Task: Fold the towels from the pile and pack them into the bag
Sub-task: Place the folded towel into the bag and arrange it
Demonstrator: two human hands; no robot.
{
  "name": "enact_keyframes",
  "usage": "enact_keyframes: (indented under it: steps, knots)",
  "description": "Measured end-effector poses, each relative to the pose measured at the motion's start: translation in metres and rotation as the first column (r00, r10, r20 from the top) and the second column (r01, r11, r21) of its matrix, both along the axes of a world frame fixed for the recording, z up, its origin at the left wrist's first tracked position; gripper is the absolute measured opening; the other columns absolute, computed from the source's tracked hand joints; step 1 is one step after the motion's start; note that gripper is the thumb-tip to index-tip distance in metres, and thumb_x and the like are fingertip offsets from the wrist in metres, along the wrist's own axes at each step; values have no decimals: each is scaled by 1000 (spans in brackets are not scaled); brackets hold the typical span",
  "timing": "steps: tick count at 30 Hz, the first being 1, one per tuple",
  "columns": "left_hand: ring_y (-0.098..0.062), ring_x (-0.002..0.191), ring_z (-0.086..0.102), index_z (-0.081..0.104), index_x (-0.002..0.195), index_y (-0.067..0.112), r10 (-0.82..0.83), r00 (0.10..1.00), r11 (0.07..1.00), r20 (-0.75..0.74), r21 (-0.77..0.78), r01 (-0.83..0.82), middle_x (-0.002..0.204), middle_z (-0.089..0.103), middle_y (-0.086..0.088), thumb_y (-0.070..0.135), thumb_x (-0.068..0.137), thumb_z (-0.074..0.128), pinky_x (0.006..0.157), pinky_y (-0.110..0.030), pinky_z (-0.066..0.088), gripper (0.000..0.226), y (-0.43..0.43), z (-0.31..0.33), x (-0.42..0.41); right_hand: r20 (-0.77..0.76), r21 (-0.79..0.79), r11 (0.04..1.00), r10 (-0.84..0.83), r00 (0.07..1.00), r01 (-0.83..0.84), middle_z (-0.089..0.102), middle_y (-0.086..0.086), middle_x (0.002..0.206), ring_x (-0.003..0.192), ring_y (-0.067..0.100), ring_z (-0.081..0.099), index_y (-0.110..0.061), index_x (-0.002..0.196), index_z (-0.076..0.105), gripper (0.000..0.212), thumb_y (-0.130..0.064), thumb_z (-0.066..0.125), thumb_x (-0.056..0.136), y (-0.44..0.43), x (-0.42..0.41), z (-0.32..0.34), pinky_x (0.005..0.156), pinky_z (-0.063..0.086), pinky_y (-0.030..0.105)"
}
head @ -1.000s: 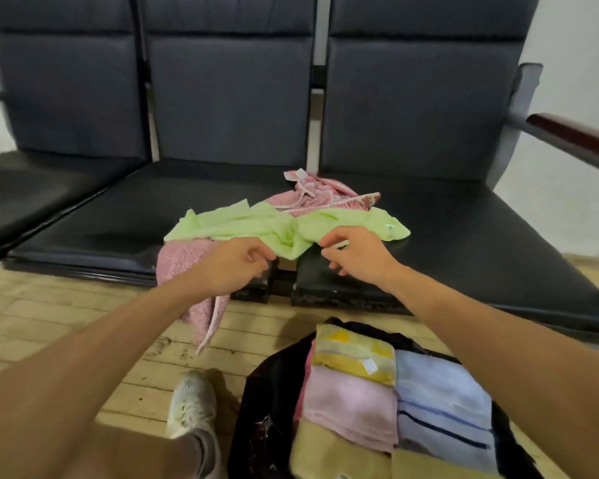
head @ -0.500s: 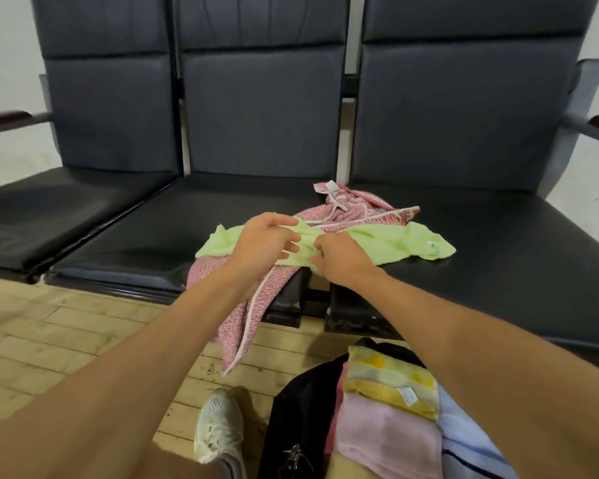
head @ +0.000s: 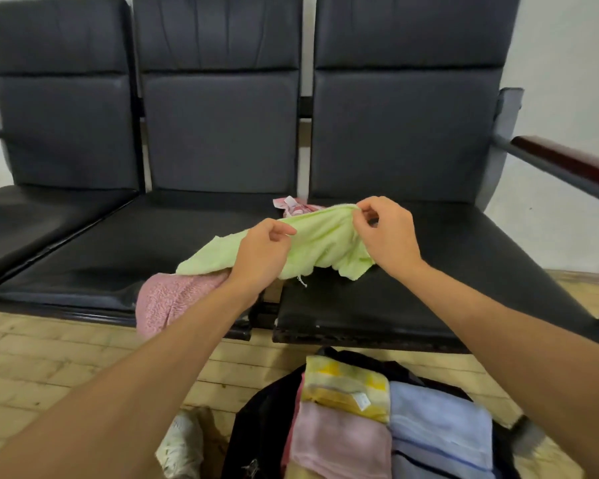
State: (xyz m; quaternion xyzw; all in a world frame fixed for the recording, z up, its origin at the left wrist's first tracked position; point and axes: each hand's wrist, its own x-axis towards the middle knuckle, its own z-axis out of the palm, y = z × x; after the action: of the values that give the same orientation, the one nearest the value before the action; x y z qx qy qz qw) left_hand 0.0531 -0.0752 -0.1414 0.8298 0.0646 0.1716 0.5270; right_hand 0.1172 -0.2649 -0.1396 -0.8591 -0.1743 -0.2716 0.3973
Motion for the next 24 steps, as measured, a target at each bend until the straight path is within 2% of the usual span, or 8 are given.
enact_keyframes:
  steps: [3, 7, 11, 13, 15, 17, 20, 24]
  knots:
    - [-12, 102, 55, 62, 111, 20, -68, 998, 993, 1, 101, 68, 110, 57, 3, 3, 90, 52, 74, -16, 42, 29, -22, -4, 4, 29, 17, 999, -46, 999, 46, 64, -2, 88, 81, 12, 60, -17, 92, 67, 9, -20, 59, 94, -42, -4, -4, 72, 49, 23]
    - [-19, 131, 33, 44, 138, 20, -167, 984, 923, -61, 342, 178, 138, 42, 0, 10, 84, 66, 105, -32, 29, 59, -39, -8, 16, -11, 17, 993, -116, 993, 117, 64, -1, 84, 76, 11, 58, -18, 93, 69, 6, -21, 64, 92, -90, -12, -18, 67, 43, 14]
    - [-29, 133, 32, 40, 141, 23, -161, 970, 655, -184, 715, 244, 140, 41, -2, 33, 83, 66, 104, -41, 28, 64, -45, -29, 29, -107, 137, 985, -89, 990, 103, 65, 2, 70, 64, 9, 58, -20, 83, 68, 6, -21, 68, 89, -107, -18, -16, 62, 48, 15]
    - [-25, 130, 35, 45, 136, 24, -124, 969, 503, -214, 828, 247, 135, 45, -1, 40, 90, 60, 105, -39, 26, 51, -49, -38, 31, -208, 169, 984, -15, 978, 51, 64, 5, 60, 53, 13, 60, -16, 82, 65, 11, -21, 66, 91, -111, -23, -11, 56, 53, 22]
    - [-21, 121, 41, 54, 123, 23, -165, 972, 440, -166, 870, 223, 125, 49, 1, 34, 94, 55, 100, -34, 29, 31, -53, -40, 33, -331, 213, 977, 58, 942, 15, 66, 9, 59, 47, 18, 60, -11, 87, 64, 13, -21, 61, 94, -117, -30, -8, 52, 55, 29]
    - [-20, 109, 47, 54, 110, 21, -213, 970, 467, -112, 861, 202, 114, 51, 1, 27, 94, 52, 89, -33, 34, 17, -59, -38, 33, -418, 286, 958, 100, 903, 26, 69, 10, 64, 50, 22, 63, -8, 93, 64, 13, -19, 58, 96, -122, -35, -6, 54, 57, 35]
    - [-18, 88, 48, 45, 93, 20, -233, 968, 662, -89, 715, 225, 98, 47, 2, 24, 94, 50, 72, -34, 38, 7, -75, -25, 28, -457, 379, 922, 112, 882, 79, 73, 9, 75, 64, 24, 70, -9, 98, 64, 13, -17, 54, 98, -131, -37, -3, 60, 60, 34]
    - [-23, 89, 44, 47, 87, 15, -315, 946, 820, 81, 525, 228, 96, 47, -2, 13, 92, 52, 69, -28, 29, 7, -106, -4, 6, -483, 413, 893, 47, 875, 179, 73, 7, 86, 74, 18, 73, -14, 104, 62, 17, -17, 46, 101, -145, -36, -4, 67, 61, 31]
